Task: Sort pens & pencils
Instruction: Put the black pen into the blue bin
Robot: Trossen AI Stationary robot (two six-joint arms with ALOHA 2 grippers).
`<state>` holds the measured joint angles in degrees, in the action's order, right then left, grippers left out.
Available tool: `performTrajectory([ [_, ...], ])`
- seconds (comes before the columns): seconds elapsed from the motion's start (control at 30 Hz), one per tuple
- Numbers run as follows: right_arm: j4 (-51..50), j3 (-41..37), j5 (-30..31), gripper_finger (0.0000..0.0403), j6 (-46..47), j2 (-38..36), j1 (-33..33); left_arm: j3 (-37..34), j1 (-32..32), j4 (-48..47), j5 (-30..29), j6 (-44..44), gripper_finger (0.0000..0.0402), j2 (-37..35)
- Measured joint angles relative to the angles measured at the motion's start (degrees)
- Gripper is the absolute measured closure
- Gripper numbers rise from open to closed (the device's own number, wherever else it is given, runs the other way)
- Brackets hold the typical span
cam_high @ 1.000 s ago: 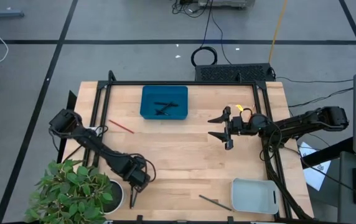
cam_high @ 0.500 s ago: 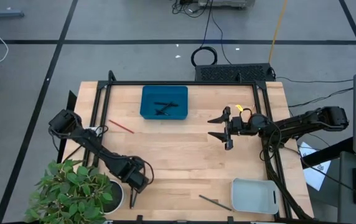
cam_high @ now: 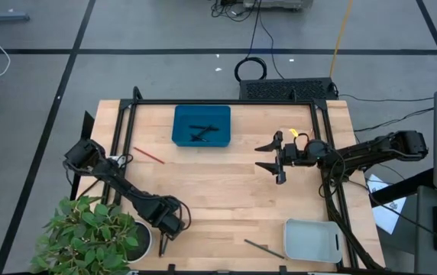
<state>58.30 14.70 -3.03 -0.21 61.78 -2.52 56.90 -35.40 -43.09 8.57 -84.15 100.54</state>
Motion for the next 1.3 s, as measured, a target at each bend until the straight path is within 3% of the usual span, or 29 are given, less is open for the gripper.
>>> performTrajectory([
  [0.47,-0.07,-0.02,0.00,0.0177,0.00,0.00,0.00,0.02,0.83,-0.14,-0.61,3.09,0.0272,0.27],
  [0.83,-0.04,-0.02,0.00,0.0177,-0.02,0.00,0.00,0.09,1.84,0.44,-3.75,6.03,0.0380,0.09],
  [1.1,-0.07,-0.02,0.00,0.0177,0.00,0.00,0.00,0.04,4.62,1.13,-4.53,11.33,0.0387,-0.58],
  [1.3,-0.24,-0.02,0.00,0.0177,0.00,0.02,0.00,-0.35,7.79,2.78,-9.35,16.06,0.0395,-1.37],
])
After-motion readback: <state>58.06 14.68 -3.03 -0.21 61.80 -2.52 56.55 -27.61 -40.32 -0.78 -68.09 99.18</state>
